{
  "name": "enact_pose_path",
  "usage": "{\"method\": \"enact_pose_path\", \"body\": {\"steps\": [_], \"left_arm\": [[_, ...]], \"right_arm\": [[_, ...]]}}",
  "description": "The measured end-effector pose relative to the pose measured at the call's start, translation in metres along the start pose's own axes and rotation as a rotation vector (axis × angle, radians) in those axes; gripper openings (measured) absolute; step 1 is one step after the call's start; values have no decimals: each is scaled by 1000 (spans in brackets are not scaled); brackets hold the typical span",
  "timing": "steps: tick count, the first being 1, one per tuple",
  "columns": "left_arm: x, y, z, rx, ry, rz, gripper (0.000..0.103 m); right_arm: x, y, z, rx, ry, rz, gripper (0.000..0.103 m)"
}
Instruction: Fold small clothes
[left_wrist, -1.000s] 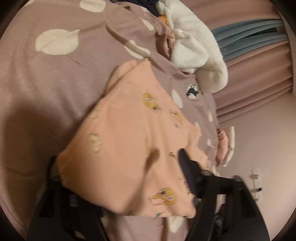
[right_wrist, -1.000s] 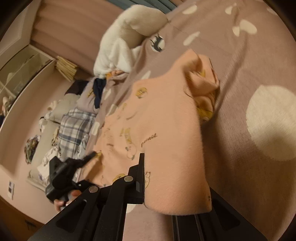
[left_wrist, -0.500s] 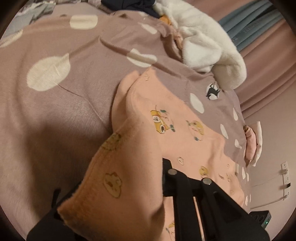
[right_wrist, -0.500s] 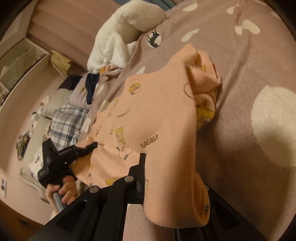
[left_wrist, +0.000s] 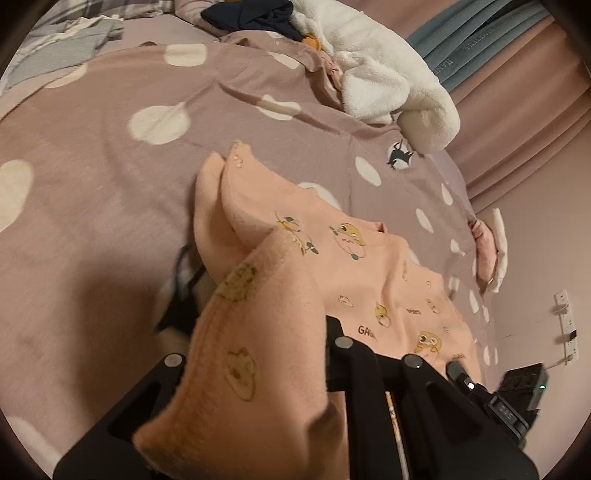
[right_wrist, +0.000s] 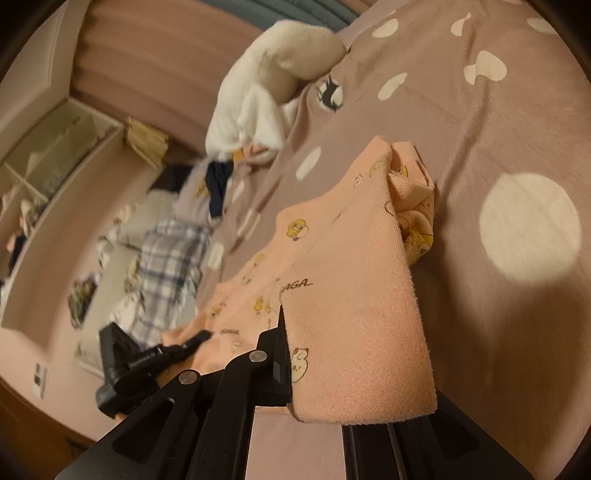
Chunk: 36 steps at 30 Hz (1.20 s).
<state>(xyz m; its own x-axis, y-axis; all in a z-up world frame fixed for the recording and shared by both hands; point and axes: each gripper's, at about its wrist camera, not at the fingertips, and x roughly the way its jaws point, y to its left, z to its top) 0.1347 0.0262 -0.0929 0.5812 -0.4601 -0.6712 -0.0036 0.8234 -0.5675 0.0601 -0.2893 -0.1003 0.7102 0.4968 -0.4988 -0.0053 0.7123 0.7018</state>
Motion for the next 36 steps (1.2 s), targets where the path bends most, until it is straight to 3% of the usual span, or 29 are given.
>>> {"method": "enact_pose_path", "body": {"steps": [4,8,13,16,19,21,24,27,29,32,36], "left_arm": [[-9,15,-10,-47,-8,-2,12],[-23,5,-26,83,-31,55,12],[-32,17,-45,107,-42,82,14],[-26,31,-47,86,-8,136,22],[-31,44,-45,61,0,133,26],[-37,46,-46,67,-16,173,34],[-47,42,-49,113,-50,304,46],[-55,40,-50,158,-77,347,46],[-61,41,-51,139,-82,363,55],[-66,45,-55,120,-66,342,87],[-79,37,-60,117,-59,235,94]], "right_arm": [[-9,17,-23,-51,16,-25,6],[-8,25,-33,-73,25,-104,6],[-15,31,-44,-76,27,-114,6],[-13,39,-48,-118,39,-155,6],[-8,42,-54,-126,51,-212,6],[-4,41,-56,-105,82,-284,6],[-6,46,-56,-119,86,-319,6],[-9,50,-56,-136,76,-394,6],[-11,51,-56,-144,86,-428,6],[-13,55,-57,-146,119,-478,18],[-21,60,-57,-115,112,-449,59]]}}
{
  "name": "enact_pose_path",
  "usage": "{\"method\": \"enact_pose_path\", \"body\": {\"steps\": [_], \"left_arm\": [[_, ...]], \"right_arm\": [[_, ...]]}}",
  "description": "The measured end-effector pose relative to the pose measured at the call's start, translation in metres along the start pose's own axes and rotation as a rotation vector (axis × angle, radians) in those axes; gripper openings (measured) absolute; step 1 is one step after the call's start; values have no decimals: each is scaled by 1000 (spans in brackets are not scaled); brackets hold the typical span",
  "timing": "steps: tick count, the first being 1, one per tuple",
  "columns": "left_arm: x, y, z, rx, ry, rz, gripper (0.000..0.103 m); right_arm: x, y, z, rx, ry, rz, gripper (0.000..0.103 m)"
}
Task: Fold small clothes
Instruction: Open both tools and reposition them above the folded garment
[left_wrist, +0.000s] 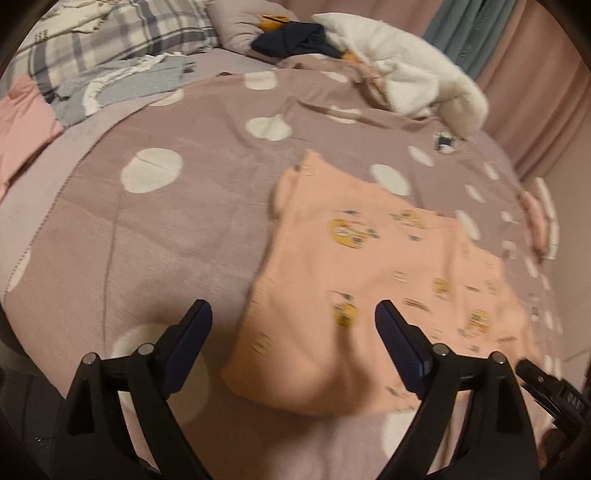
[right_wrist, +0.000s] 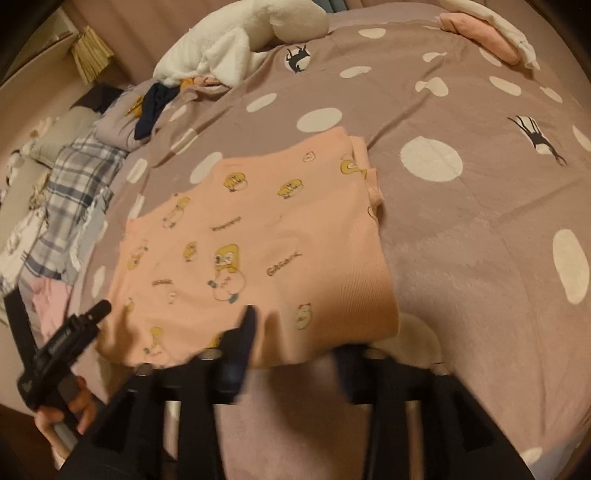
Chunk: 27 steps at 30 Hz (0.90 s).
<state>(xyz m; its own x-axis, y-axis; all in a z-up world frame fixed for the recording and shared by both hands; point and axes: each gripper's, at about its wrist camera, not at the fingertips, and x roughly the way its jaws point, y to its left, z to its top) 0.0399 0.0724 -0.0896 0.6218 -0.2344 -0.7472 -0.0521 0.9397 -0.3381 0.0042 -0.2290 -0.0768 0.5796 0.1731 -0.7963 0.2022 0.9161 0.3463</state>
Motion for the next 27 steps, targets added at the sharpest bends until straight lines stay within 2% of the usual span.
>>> {"method": "enact_pose_path", "body": {"steps": [1,3,5,7,11,13,18,22,24,27], "left_arm": [[-3,-2,0,3,-2,-14,96],[-11,-6,-2,4,-20,-30,102],[-17,-9,-4,1,-31,-41,103],[-17,-15,-6,23,5,-74,103],[-14,-26,-9,48,78,-196,103],[-15,-31,-11,46,84,-228,103],[-5,-41,-10,67,98,-213,103],[1,-38,-5,34,107,-220,103],[-2,-43,-4,69,89,-216,103],[-8,-50,-5,112,60,-242,103]], "right_arm": [[-3,-1,0,11,-5,22,68],[-7,-2,-2,36,-13,48,75],[-6,-4,-2,60,-6,57,80],[-3,-4,-3,75,14,61,83],[1,-9,-3,122,41,62,83],[1,-13,-3,149,54,69,84],[-3,-25,-4,222,61,77,87],[-15,-36,-4,259,3,4,87],[-18,-39,-5,272,-10,-19,88],[-16,-44,-3,285,-4,2,88]]}}
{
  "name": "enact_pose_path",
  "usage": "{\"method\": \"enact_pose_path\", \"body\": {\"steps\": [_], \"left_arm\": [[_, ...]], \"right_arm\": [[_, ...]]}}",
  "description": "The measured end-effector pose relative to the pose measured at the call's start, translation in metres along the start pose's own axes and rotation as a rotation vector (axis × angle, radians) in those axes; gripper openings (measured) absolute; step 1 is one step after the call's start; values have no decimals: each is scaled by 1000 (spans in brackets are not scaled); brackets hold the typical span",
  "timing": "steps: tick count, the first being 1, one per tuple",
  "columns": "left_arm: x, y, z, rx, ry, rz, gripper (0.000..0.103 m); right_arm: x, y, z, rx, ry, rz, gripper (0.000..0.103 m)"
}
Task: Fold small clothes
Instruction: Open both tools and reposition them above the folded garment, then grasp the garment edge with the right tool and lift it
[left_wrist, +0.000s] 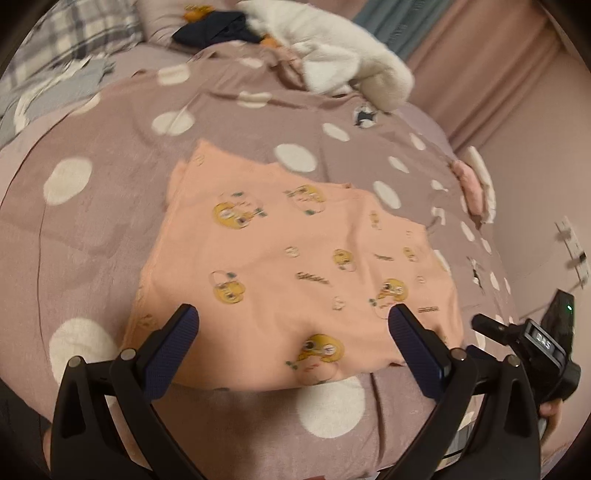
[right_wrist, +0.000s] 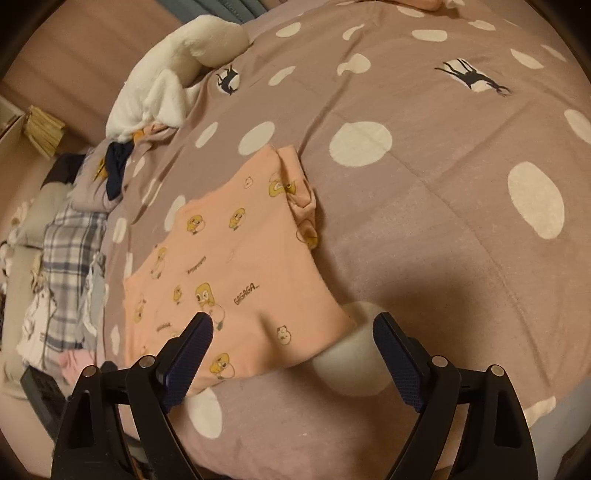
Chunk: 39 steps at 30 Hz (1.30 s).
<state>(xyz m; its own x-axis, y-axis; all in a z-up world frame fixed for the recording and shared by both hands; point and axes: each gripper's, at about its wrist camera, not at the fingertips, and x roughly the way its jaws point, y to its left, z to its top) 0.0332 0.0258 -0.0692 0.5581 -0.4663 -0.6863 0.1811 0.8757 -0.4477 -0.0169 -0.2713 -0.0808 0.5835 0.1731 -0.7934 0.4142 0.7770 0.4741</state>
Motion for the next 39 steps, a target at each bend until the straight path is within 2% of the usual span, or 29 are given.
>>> {"method": "enact_pose_path", "body": {"steps": [2,6,12,15,18,21,24,26,27,28,29,31,34,39], "left_arm": [[-2,-6,-1,12,-14,-32,103],[-5,-12,-3,28,-47,-28,103],[-1,-13,-4,38,-26,-19,103],[0,-13,-4,44,-28,-5,103],[2,-13,-5,49,-17,-2,103],[2,-11,-6,50,-11,7,103],[0,-10,-5,55,-18,25,103],[-1,-6,-5,51,-18,25,103],[-2,-4,-4,45,-18,22,103],[-2,-2,-4,39,-19,20,103],[-4,1,-3,30,-21,19,103],[-6,6,-2,20,-28,30,103],[-9,13,-1,4,-35,58,103],[-16,29,2,-27,-47,86,103]], "right_arm": [[4,-1,0,7,16,6,89],[13,0,1,1,39,-9,89],[20,4,1,-15,77,17,89],[34,4,2,-20,102,33,94],[56,-5,5,36,154,68,95],[55,-4,9,38,99,102,95],[53,-1,9,37,24,216,94],[54,1,8,42,-1,269,81],[55,4,7,33,-11,276,66],[55,6,7,28,-33,266,52],[53,8,6,24,-60,244,47],[49,10,3,40,-118,212,28],[43,13,3,19,-161,214,20],[37,37,3,-51,-205,212,19]]}}
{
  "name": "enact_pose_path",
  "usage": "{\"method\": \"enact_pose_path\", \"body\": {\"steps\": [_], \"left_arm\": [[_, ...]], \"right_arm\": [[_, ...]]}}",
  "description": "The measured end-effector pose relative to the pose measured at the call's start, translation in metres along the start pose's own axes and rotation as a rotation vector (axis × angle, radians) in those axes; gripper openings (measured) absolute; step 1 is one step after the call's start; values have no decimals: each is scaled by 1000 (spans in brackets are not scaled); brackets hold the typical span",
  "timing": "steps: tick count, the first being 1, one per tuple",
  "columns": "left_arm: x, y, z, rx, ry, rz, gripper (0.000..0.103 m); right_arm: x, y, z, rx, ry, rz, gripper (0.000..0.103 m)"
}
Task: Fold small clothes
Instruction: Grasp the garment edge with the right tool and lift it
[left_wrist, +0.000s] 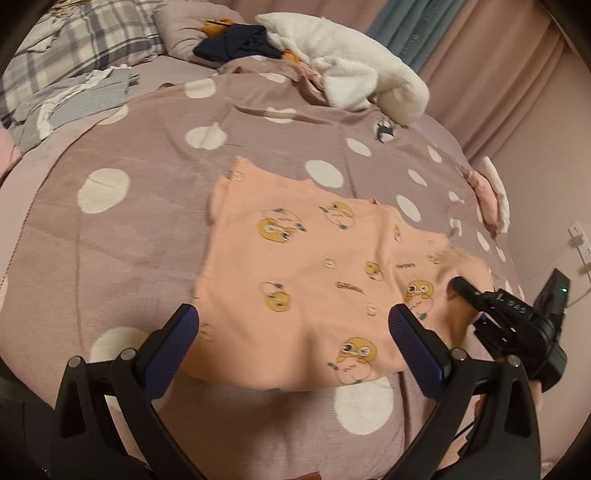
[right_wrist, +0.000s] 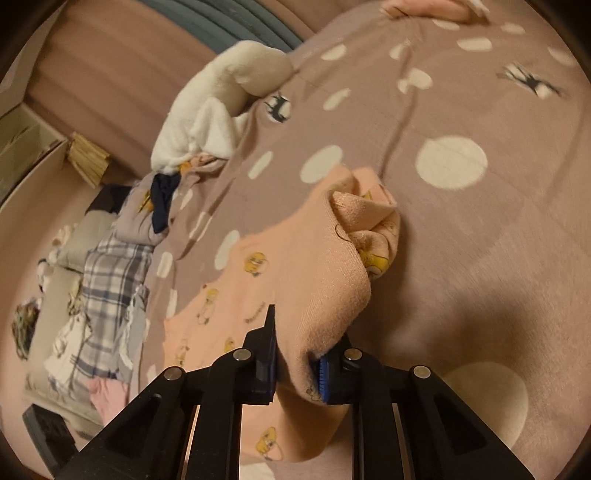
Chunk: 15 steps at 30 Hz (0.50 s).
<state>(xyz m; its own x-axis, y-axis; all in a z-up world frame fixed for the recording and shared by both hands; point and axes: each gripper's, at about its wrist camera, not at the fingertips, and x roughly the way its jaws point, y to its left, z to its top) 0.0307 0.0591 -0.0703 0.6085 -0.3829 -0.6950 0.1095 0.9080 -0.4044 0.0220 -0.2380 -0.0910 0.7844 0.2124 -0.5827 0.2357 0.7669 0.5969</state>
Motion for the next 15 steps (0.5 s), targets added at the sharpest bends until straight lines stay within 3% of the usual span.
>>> {"method": "enact_pose_path", "body": {"steps": [6,15], "left_arm": [[-19,24,5,-62,-47,1,103],[-35,54,10,-133,-80,20,103]], "right_arm": [[5,46,-5,-100,-5,93,19],[36,101,-27,-224,68,156,19]]}}
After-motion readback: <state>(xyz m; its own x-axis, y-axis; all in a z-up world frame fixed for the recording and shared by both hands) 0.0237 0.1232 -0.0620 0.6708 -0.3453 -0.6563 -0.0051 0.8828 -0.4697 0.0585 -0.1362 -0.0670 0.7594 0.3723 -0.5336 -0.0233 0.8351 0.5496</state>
